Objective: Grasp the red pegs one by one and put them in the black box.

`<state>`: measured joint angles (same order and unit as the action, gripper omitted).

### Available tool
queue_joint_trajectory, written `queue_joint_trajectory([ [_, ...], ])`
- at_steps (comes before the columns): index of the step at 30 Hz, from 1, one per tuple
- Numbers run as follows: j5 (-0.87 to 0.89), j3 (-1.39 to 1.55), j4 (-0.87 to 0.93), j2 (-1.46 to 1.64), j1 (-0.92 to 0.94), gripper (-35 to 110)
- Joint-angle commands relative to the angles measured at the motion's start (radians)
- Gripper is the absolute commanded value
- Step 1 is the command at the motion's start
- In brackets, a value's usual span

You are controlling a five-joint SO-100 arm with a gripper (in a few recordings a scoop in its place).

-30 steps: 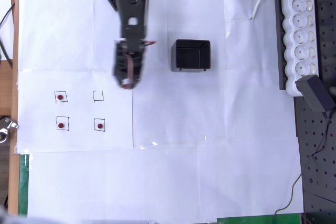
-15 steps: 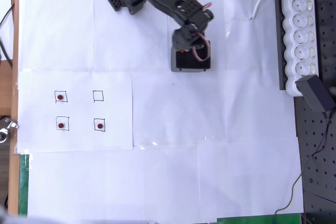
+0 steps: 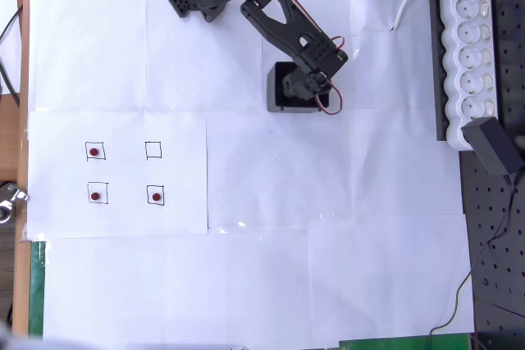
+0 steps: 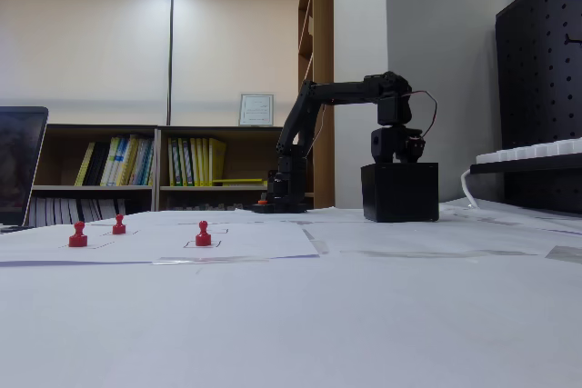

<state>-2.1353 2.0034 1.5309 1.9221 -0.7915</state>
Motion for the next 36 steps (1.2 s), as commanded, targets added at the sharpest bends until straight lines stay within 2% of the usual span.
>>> queue_joint_trajectory([
  [1, -0.011, 0.209, 0.077, -0.172, 0.003, 17],
  [5, 0.064, 0.348, 0.186, -0.388, 0.087, 17],
  [8, 0.221, 0.17, 0.138, -0.543, 0.23, 17],
  [12, 0.448, -0.426, -0.264, -0.778, 0.528, 17],
  [16, 0.684, -1.029, -0.847, -0.92, 0.834, 17],
  [18, 0.782, -1.22, -1.106, -0.884, 0.94, 15],
  [22, 0.724, -1.253, -1.361, -0.701, 1.008, 15],
  [28, 0.634, -1.273, -1.957, -0.328, 1.071, 13],
  [32, 0.626, -1.17, -2.126, -0.107, 1.088, 13],
  [36, 0.617, -1.014, -2.149, 0.049, 1.083, 13],
])
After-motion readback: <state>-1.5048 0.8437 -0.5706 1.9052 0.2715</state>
